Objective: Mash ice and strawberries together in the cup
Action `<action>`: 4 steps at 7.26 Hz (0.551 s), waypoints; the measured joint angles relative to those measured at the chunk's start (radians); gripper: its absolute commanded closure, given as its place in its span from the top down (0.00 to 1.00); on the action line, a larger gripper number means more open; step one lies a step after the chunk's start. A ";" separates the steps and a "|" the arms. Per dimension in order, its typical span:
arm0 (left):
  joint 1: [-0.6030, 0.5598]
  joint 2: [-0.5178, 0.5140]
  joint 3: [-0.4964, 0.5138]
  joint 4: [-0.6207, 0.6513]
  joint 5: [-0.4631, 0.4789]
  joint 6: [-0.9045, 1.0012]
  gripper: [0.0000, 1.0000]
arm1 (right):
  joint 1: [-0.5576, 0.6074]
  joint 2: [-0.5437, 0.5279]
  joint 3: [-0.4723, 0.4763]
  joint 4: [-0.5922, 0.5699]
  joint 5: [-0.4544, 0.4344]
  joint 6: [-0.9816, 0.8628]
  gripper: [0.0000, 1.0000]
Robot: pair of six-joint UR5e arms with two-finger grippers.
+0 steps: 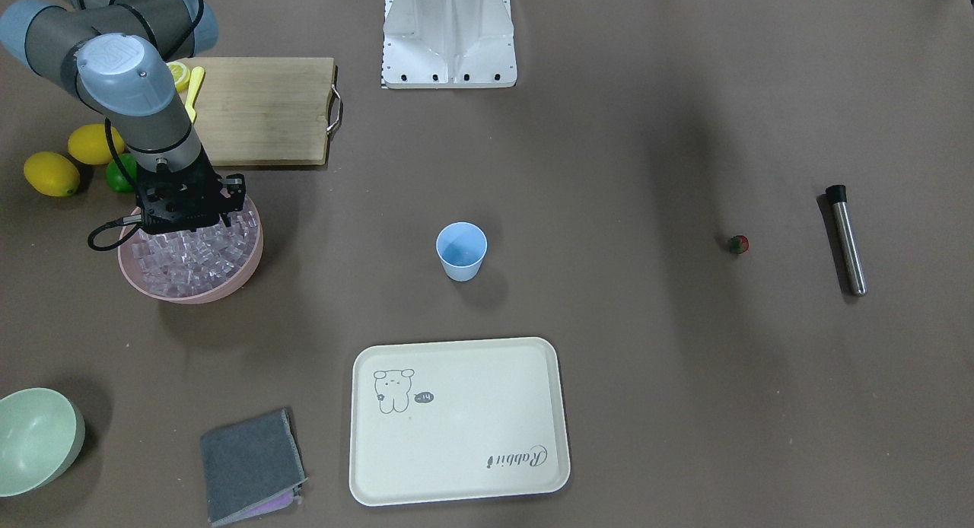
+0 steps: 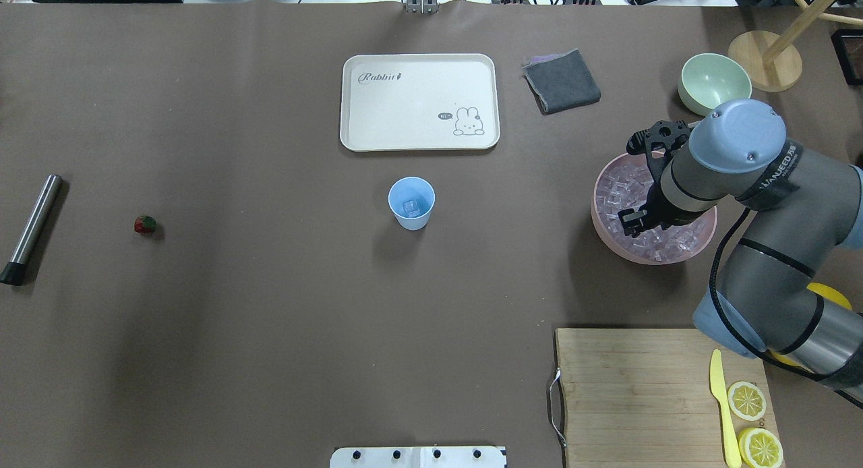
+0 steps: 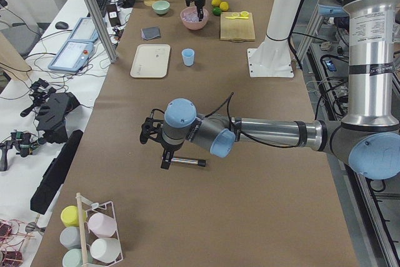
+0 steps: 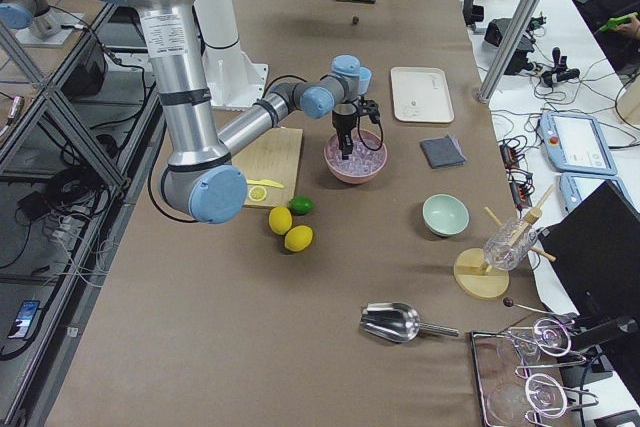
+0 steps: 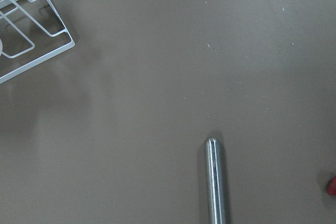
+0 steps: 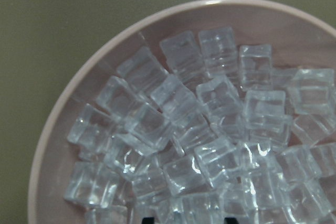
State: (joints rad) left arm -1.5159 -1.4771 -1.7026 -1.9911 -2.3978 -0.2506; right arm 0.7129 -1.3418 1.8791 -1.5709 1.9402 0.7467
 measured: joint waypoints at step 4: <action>-0.001 0.016 -0.008 -0.001 -0.001 0.002 0.97 | -0.006 0.003 -0.012 0.000 -0.001 -0.011 0.29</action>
State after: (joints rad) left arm -1.5170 -1.4614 -1.7103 -1.9925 -2.3983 -0.2482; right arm 0.7073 -1.3392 1.8676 -1.5705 1.9394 0.7359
